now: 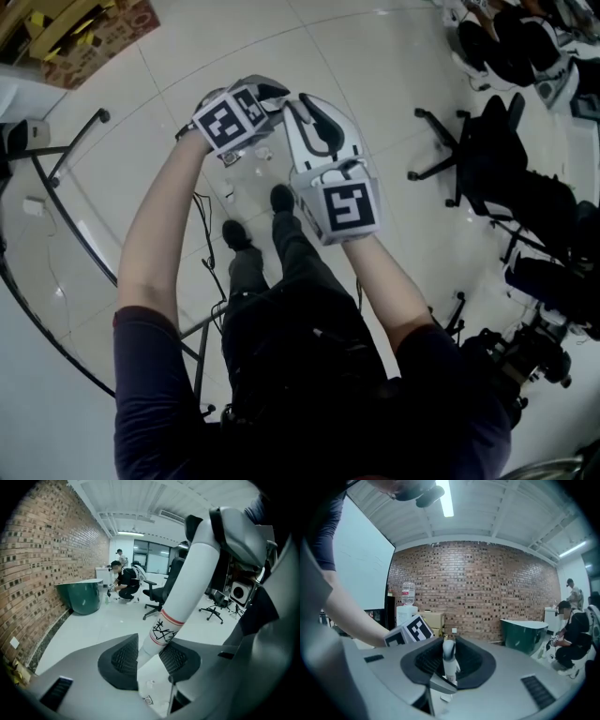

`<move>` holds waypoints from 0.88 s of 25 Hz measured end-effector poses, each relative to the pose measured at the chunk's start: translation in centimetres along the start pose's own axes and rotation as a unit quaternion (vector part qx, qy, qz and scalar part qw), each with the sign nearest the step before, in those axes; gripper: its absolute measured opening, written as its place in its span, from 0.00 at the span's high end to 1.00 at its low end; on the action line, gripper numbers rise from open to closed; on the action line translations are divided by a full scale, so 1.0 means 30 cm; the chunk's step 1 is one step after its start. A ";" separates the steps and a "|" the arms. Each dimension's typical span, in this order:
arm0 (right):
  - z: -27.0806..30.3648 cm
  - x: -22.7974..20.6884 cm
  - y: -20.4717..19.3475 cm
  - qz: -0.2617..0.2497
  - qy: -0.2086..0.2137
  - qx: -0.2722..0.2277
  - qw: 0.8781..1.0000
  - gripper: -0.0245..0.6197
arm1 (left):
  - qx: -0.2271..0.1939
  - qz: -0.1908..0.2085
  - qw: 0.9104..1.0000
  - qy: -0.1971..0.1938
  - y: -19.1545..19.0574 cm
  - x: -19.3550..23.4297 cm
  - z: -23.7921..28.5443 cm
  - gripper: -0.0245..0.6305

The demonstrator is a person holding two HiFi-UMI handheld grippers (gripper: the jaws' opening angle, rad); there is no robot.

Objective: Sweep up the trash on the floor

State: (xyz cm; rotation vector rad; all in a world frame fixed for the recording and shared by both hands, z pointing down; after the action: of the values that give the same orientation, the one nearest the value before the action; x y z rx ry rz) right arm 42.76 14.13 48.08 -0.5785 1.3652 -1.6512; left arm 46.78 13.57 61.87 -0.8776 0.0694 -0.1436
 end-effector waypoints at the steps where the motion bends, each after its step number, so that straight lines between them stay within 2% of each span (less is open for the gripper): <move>1: -0.003 0.009 -0.001 0.002 0.004 0.001 1.000 0.82 | 0.005 0.000 1.000 -0.011 -0.005 -0.016 -0.003 0.77; 3: -0.018 0.035 -0.008 0.006 0.011 0.002 1.000 0.82 | 0.011 0.000 1.000 -0.024 -0.014 -0.052 -0.011 0.77; 8: -0.052 0.099 -0.008 0.010 0.022 0.003 1.000 0.82 | 0.022 0.006 0.999 -0.027 -0.024 -0.093 -0.061 0.77; 13: -0.066 0.166 0.009 0.020 0.039 0.005 0.999 0.82 | 0.013 -0.015 0.999 -0.042 -0.032 -0.149 -0.117 0.77; 22: -0.089 0.298 -0.012 0.011 0.067 0.016 0.998 0.82 | 0.049 -0.004 0.998 -0.029 -0.114 -0.214 -0.207 0.77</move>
State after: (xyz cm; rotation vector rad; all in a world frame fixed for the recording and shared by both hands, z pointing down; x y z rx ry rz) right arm 36.06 7.93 46.06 -0.4393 1.4327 -1.7163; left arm 39.37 7.68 60.56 -0.7840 0.0046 -0.1283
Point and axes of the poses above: the fingertips, and each gripper's own axes: z forward along the fingers, x to its left, y out of its top, the point moved 3 cm from there along -z, backward along the fingers, and after that the axes turned 12 degrees about z, right-handed, at the moved point
